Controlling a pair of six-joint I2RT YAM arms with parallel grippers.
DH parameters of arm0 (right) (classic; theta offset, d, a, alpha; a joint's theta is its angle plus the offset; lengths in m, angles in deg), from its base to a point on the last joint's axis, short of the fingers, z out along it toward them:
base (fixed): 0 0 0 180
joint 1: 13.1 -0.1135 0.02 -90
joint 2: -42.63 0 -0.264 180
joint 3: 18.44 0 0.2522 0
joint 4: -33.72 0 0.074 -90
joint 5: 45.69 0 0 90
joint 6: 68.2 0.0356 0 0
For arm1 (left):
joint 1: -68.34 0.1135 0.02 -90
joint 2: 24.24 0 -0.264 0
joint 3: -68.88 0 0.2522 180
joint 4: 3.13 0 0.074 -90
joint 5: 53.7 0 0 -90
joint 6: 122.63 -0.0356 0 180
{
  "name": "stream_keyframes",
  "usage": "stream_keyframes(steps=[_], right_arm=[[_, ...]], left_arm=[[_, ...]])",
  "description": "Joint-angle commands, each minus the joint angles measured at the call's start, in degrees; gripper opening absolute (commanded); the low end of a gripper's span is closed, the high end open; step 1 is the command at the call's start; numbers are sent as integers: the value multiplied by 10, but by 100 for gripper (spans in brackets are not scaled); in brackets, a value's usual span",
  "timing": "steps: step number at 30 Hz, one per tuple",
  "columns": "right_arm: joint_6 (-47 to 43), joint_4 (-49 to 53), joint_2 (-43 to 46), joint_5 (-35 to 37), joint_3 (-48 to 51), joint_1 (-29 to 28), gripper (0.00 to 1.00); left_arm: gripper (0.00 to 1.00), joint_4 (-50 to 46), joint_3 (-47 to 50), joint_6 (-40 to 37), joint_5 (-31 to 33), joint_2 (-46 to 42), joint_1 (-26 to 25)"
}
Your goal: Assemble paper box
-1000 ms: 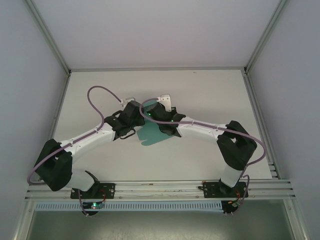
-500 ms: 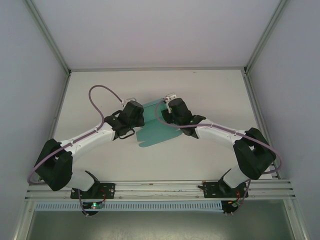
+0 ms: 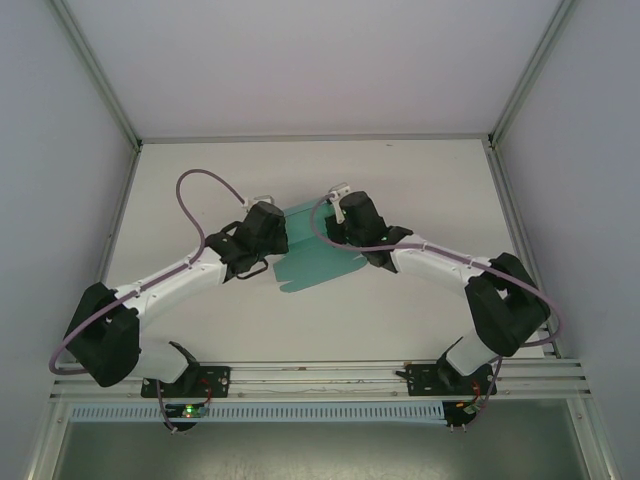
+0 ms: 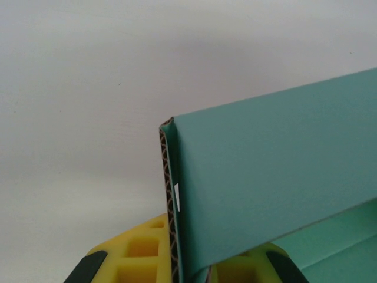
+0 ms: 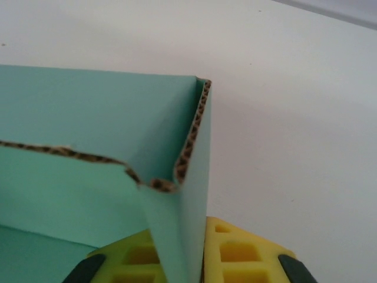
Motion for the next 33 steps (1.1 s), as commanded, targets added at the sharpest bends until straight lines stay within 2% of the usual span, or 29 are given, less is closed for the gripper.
stream_keyframes(steps=[1,4,6,11,14,18,21,23,27,31,33], right_arm=[[34,55,-22,205,-32,1,7],[113,150,-49,371,-66,-2,2],[157,202,-62,448,-80,2,2],[204,220,-63,558,-59,23,0],[219,252,-78,608,-79,36,0],[205,233,-84,592,-86,37,0],[185,228,-93,622,-97,28,0],[160,211,-94,613,-100,20,0],[97,48,-49,488,-29,0,4],[22,-117,-12,383,37,-26,16],[-23,-184,-4,346,59,-40,27]], left_arm=[[0,-57,-12,1,22,-13,-5],[0,-108,-32,41,75,1,-5],[0,-144,-40,73,109,12,-5],[0,-232,-52,130,177,42,-2],[0,-268,-61,140,201,54,0],[0,-305,-78,148,217,77,0],[0,-330,-92,154,228,87,1],[0,-316,-93,139,212,86,-1],[0,-229,-81,86,151,76,-2],[0,-188,-92,43,116,72,-9],[0,-172,-91,32,98,72,-10]])
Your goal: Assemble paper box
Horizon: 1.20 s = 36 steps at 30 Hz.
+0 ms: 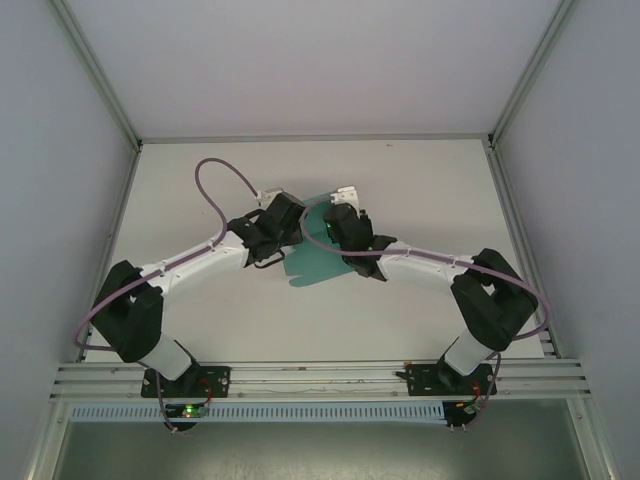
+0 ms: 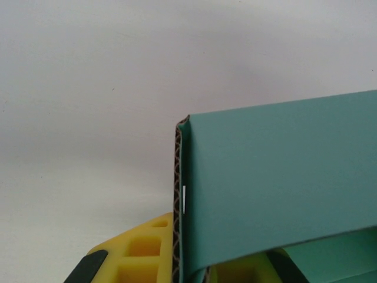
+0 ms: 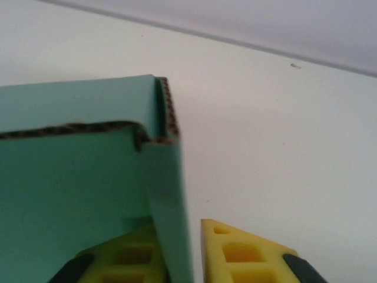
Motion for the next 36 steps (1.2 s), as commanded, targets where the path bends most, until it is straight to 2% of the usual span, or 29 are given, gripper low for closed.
stream_keyframes(steps=[1,3,6,8,9,11,13,18,21,26,29,31,33,36], right_arm=[[-87,-124,25,37,38,12,33],[-90,-133,45,-63,52,13,45],[-94,-141,80,-253,75,21,62],[-96,-141,104,-367,88,24,81],[-96,-141,116,-404,93,23,97],[-84,-144,143,-430,102,21,98],[-76,-138,173,-417,111,21,98],[-61,-81,258,-289,142,22,98],[-71,-27,309,-273,162,40,99],[-51,6,432,-413,199,110,99],[-32,61,482,-424,198,155,99],[-34,96,480,-479,192,196,99],[-40,98,455,-568,192,234,98],[-55,85,396,-656,182,251,94]], left_arm=[[0,-93,20,-41,33,-26,13],[0,-68,30,-50,17,-31,13],[0,-54,35,-63,14,-41,12],[0,-53,32,-71,19,-48,13],[0,-53,30,-75,21,-52,13],[0,-49,30,-82,20,-59,13],[0,-41,33,-92,16,-66,13],[0,-34,45,-104,20,-91,13],[0,-33,52,-112,23,-106,13],[0,-27,66,-121,17,-119,13],[0,-14,76,-125,8,-126,13],[0,-4,79,-131,-2,-130,14],[0,5,83,-137,-15,-134,14],[0,14,85,-141,-26,-140,14]])
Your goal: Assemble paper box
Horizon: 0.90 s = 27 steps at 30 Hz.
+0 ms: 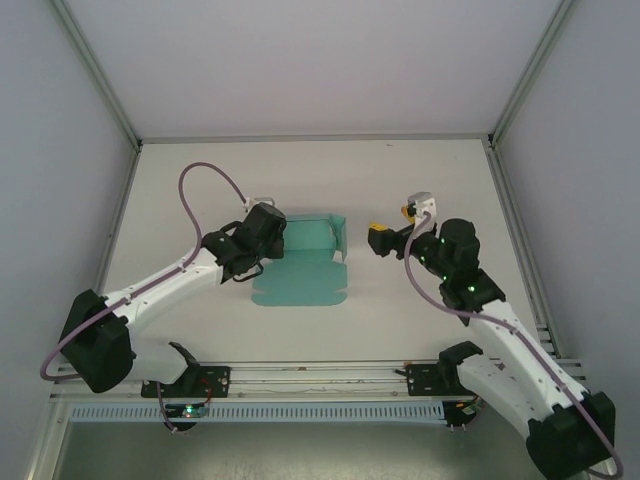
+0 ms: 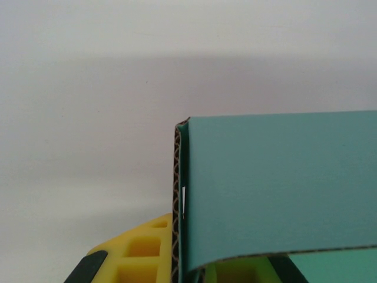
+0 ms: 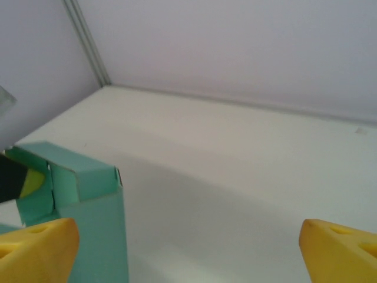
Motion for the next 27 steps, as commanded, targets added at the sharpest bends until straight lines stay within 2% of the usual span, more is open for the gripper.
stream_keyframes(steps=[1,5,14,20,22,27], right_arm=[[-15,28,-66,-148,-22,8,93],[-32,21,-147,-198,-57,0,91],[-42,-22,-230,-210,-95,-60,83],[-8,-28,-280,-95,-126,-87,73],[18,-43,-295,-31,-133,-104,71],[66,-83,-325,159,-144,-167,73]], left_arm=[[0,34,4,-19,-14,-22,6],[0,41,5,-25,-24,-28,6],[0,45,4,-26,-26,-20,5],[0,45,0,-23,-32,-19,5],[0,45,0,-18,-31,-19,5],[0,32,-3,-2,-17,-11,5]])
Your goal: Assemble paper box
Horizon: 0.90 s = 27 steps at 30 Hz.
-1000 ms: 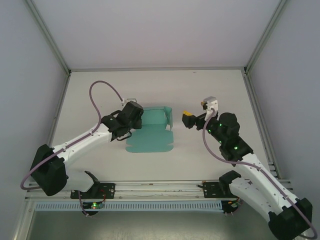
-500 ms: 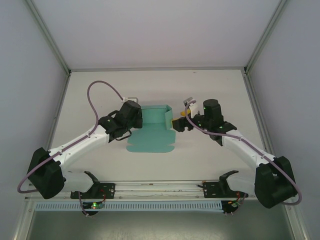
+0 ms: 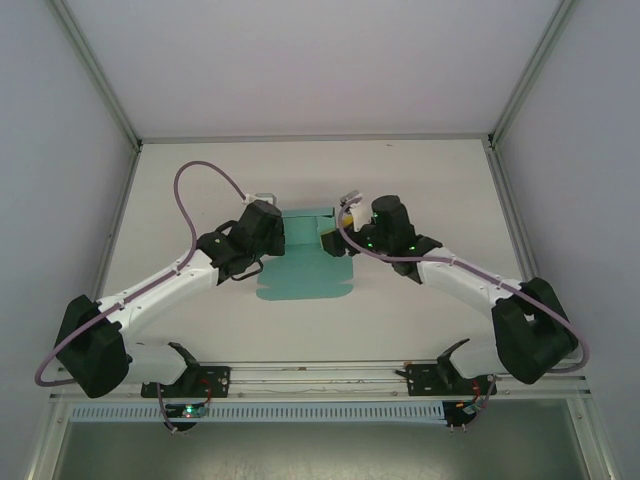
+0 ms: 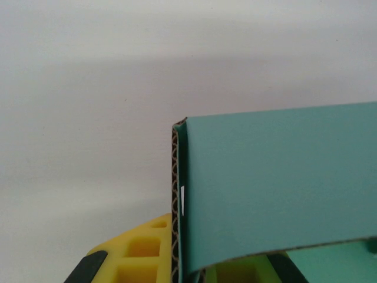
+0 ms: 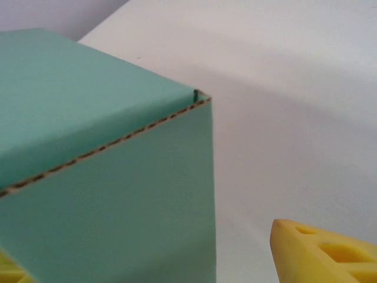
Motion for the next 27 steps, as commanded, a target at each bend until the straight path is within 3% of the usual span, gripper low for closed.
stream_keyframes(steps=[1,8,17,22,24,26,27], right_arm=[[59,-37,-18,201,-23,-35,69],[90,40,-36,368,-59,-64,27],[111,253,-72,554,-120,-63,1],[128,355,-104,635,-154,-57,0],[104,329,-101,596,-147,-55,11],[75,277,-87,514,-129,-54,25],[71,255,-79,482,-118,-53,26]], left_arm=[[0,3,-6,13,6,7,5],[0,-8,-7,19,19,11,5],[0,-53,-20,42,69,16,5],[0,-51,-21,46,67,13,5],[0,-46,-22,46,65,16,5],[0,-46,-24,46,64,22,5],[0,-47,-27,45,65,26,5]])
